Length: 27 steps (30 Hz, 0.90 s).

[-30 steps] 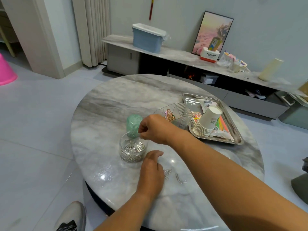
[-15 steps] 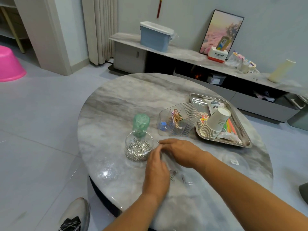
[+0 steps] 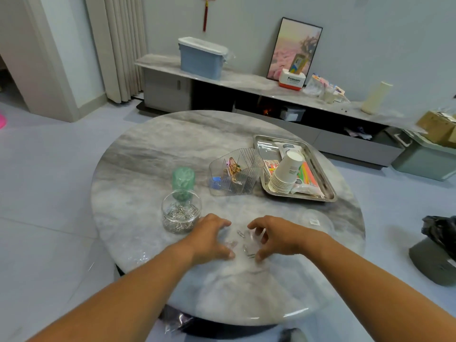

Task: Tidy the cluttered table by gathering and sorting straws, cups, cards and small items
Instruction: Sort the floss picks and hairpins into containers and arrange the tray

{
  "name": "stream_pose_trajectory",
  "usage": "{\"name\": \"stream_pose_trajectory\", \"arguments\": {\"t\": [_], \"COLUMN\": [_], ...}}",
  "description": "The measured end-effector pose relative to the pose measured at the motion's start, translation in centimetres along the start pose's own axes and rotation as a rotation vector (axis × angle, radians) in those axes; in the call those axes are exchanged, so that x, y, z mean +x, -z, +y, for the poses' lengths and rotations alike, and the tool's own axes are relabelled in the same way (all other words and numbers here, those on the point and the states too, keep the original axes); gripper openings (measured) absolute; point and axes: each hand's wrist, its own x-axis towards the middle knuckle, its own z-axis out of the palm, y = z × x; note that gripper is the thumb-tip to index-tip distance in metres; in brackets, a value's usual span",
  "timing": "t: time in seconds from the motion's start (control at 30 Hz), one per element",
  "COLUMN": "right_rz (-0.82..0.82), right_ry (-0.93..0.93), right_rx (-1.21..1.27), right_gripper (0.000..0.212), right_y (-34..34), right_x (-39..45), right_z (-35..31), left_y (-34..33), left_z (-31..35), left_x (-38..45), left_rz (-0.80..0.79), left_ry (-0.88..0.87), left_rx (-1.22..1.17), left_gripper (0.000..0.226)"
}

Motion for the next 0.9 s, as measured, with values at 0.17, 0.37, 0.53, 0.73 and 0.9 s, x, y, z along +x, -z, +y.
{"name": "stream_pose_trajectory", "arguments": {"t": [0.17, 0.37, 0.53, 0.73, 0.9], "right_rz": [0.089, 0.189, 0.122, 0.091, 0.02], "right_ry": [0.037, -0.019, -0.025, -0.031, 0.039], "right_rx": [0.041, 0.193, -0.035, -0.038, -0.046], "right_gripper": [0.071, 0.014, 0.01, 0.027, 0.054], "right_y": [-1.7, -2.3, -1.8, -0.7, -0.6], "right_x": [1.1, 2.0, 2.4, 2.3, 2.4], "right_z": [-1.1, -1.4, -3.2, -3.5, -4.0], "left_y": [-0.5, -1.4, -1.5, -0.5, 4.5], "left_z": [0.7, 1.8, 2.2, 1.9, 2.3], "left_x": [0.4, 1.2, 1.3, 0.7, 0.2], "left_rz": [-0.018, 0.098, 0.063, 0.102, 0.311], "left_ry": [0.031, 0.093, -0.049, -0.056, -0.078], "left_rx": [0.063, 0.095, 0.438, 0.41, 0.317], "left_gripper": [0.051, 0.005, 0.013, 0.006, 0.013]}}
